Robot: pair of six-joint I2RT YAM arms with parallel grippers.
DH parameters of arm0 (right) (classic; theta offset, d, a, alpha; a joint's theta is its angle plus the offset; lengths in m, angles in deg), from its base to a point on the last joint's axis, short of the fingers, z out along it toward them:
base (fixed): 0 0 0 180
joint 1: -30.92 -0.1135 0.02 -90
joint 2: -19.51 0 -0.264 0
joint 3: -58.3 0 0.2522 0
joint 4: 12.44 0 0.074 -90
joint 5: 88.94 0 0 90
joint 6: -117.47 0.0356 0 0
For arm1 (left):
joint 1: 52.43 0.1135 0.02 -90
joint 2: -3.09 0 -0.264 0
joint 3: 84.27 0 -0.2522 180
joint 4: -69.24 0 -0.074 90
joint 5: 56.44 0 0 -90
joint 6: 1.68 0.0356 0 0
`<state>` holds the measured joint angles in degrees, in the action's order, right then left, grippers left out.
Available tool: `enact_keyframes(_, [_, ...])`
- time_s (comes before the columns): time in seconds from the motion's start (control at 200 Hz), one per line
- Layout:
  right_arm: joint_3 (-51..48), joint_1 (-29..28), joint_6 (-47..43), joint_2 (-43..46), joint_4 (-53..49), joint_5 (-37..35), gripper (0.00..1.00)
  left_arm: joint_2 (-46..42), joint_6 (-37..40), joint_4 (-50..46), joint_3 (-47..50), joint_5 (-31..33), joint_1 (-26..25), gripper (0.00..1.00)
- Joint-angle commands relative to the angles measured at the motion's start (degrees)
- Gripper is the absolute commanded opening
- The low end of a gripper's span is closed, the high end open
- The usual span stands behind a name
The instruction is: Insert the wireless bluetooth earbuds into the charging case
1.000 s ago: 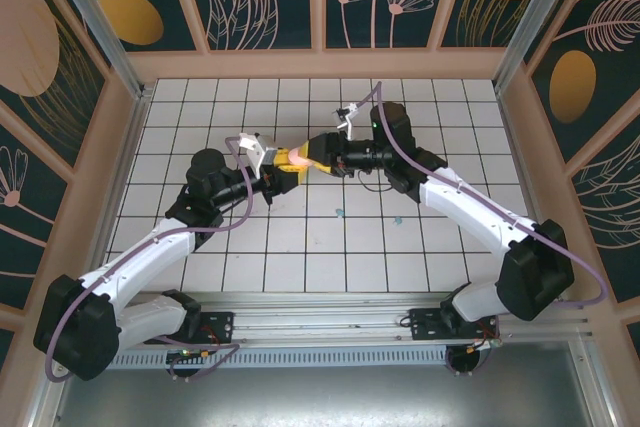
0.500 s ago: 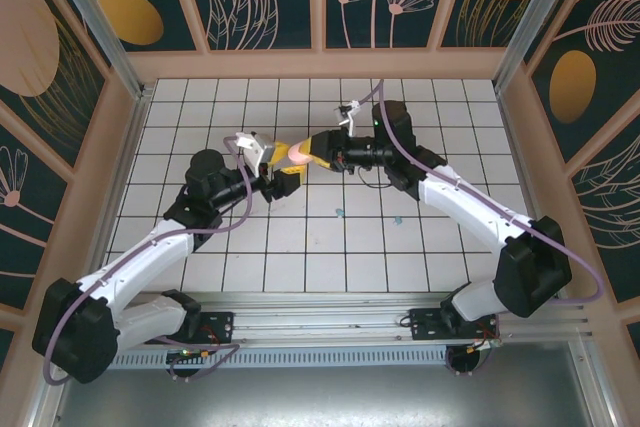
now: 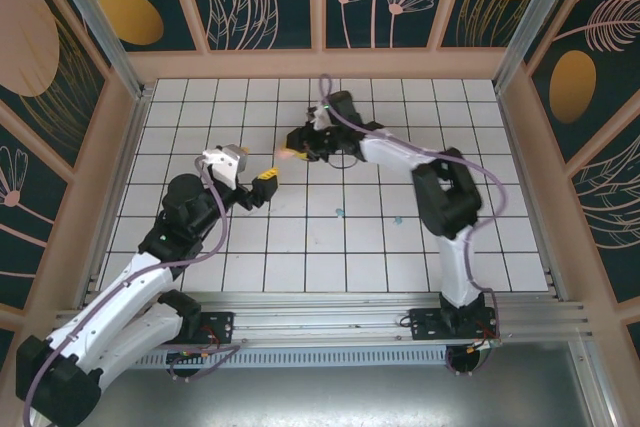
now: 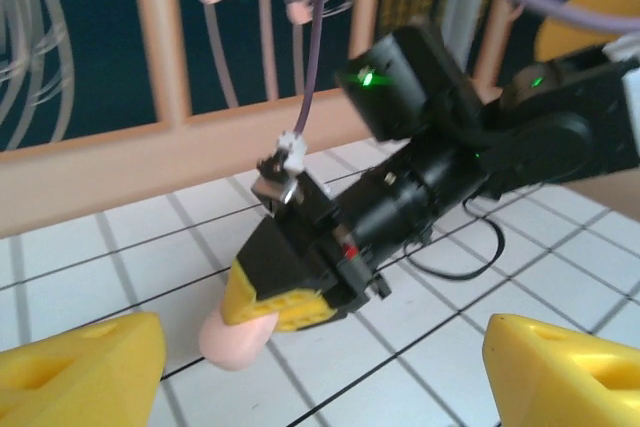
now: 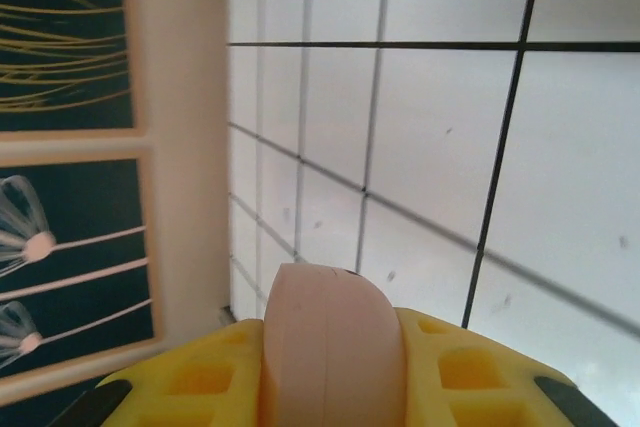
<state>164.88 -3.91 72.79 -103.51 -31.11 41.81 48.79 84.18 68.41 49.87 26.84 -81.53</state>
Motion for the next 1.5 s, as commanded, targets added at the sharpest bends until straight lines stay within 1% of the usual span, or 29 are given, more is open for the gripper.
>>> enact_keyframes(0.0, [11.7,-3.2,-4.6,-9.3,-7.8,1.1,0.21,-3.8,-0.3,-5.4,1.3,8.9,0.0,0.83])
enact_keyframes(0.12, [24.6,-5.1,-7.1,-19.1,-13.9,-0.6,0.21,-7.4,-0.7,-6.2,3.5,10.0,0.0,0.86])
enact_keyframes(0.18, [29.1,-5.6,-8.1,-22.8,-16.0,-1.1,0.22,-8.6,-1.1,-6.3,4.6,10.6,0.0,0.86])
enact_keyframes(0.235, [31.3,-5.8,-8.9,-24.8,-17.5,-2.6,0.23,-9.2,-1.7,-6.3,5.4,10.8,0.0,0.86])
enact_keyframes(0.3, [30.2,-5.8,-9.1,-25.4,-17.4,-3.7,0.23,-9.7,-2.2,-6.1,6.0,10.6,0.0,0.86])
enact_keyframes(0.355, [28.6,-5.8,-9.3,-25.1,-16.9,-4.0,0.25,-9.7,-2.3,-5.9,6.4,10.8,0.0,0.86])
enact_keyframes(0.51, [26.9,-5.7,-12.0,-22.9,-19.8,-6.4,0.44,-8.5,-2.0,-4.8,7.4,11.8,0.0,0.87])
enact_keyframes(0.631, [25.6,-5.3,-13.2,-19.0,-23.0,-9.7,0.51,-7.0,-2.2,-3.4,7.4,11.6,0.0,0.87])
enact_keyframes(0.746, [26.2,-5.0,-15.5,-14.1,-27.2,-14.1,0.55,-5.5,-2.2,-2.9,7.0,11.6,0.0,0.87])
enact_keyframes(0.841, [27.4,-3.6,-18.1,-10.8,-30.5,-16.7,0.57,-4.7,-1.8,-2.4,6.5,11.7,0.0,0.87])
enact_keyframes(0.931, [27.3,-1.0,-21.4,-8.7,-33.2,-20.4,0.57,-3.7,-1.6,-2.1,5.8,11.5,0.0,0.87])
enact_keyframes(1.031, [25.1,2.8,-26.7,-7.8,-33.8,-24.7,0.55,-2.6,-1.4,-1.7,5.2,10.6,0.0,0.88])
enact_keyframes(1.076, [24.1,3.1,-29.1,-7.9,-33.5,-26.2,0.55,-2.0,-1.2,-1.7,4.7,9.7,0.0,0.88])
enact_keyframes(1.096, [23.7,5.1,-30.2,-8.0,-33.5,-26.8,0.55,-1.6,-1.0,-1.8,4.5,9.3,0.0,0.88])
enact_keyframes(1.171, [22.9,7.0,-34.2,-8.8,-32.7,-29.4,0.55,-0.3,-0.4,-2.1,3.5,6.9,0.0,0.88])
enact_keyframes(1.271, [24.9,7.9,-39.0,-11.6,-32.9,-33.7,0.57,1.9,-0.2,-1.7,2.4,3.5,-0.1,0.90])
enact_keyframes(1.401, [28.5,7.7,-44.4,-15.0,-34.1,-34.2,0.60,6.0,-1.1,-0.3,1.0,-1.5,0.0,0.92])
enact_keyframes(1.491, [28.7,7.3,-47.0,-16.2,-34.0,-34.6,0.62,9.5,-2.8,1.9,-0.2,-7.9,0.0,0.93])
